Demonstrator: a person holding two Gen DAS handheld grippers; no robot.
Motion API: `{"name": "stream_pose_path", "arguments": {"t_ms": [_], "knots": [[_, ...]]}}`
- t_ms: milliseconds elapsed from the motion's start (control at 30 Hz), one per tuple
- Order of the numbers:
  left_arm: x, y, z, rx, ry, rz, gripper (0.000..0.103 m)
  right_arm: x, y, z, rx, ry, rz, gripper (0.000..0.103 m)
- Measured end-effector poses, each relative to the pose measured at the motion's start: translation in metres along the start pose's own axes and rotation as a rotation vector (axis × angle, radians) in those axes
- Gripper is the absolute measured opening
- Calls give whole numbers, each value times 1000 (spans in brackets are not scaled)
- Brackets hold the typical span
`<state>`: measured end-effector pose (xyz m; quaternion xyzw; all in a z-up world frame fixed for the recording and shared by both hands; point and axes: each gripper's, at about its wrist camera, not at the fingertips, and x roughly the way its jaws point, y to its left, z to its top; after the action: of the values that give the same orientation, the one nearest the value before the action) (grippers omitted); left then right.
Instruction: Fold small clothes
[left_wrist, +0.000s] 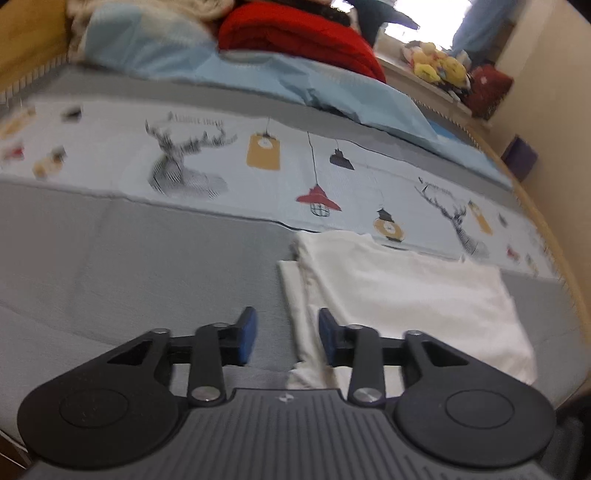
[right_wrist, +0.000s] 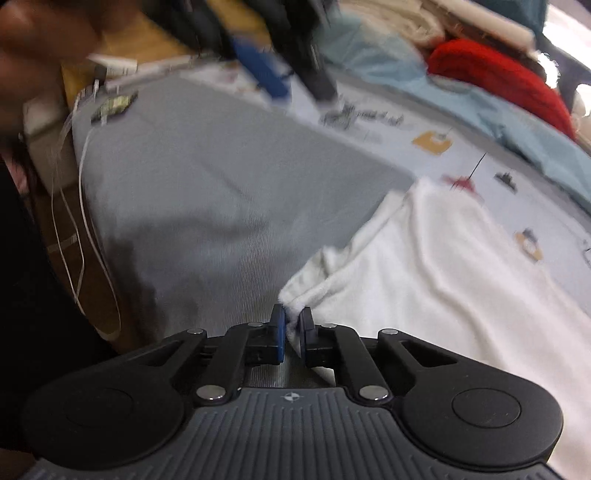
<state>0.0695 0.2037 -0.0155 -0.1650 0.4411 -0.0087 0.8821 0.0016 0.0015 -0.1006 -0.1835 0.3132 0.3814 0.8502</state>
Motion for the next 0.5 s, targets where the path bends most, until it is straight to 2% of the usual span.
{"name": "stream_pose_path", "arguments": {"t_ms": [67, 167, 400, 467, 500], "knots": [[29, 4, 1, -90, 106, -66, 66, -14, -8, 4, 34, -42, 2, 7], [64, 2, 5, -182, 242, -130, 67, -29, -22, 5, 87, -75, 11, 7], [126, -15, 20, -262, 361, -171, 68, -49, -34, 5, 115, -108, 22, 6], [138, -18, 22, -268, 371, -177, 68, -53, -36, 6, 123, -113, 25, 6], [141, -20, 23, -263, 369, -177, 63, -55, -36, 6, 124, -115, 26, 6]]}}
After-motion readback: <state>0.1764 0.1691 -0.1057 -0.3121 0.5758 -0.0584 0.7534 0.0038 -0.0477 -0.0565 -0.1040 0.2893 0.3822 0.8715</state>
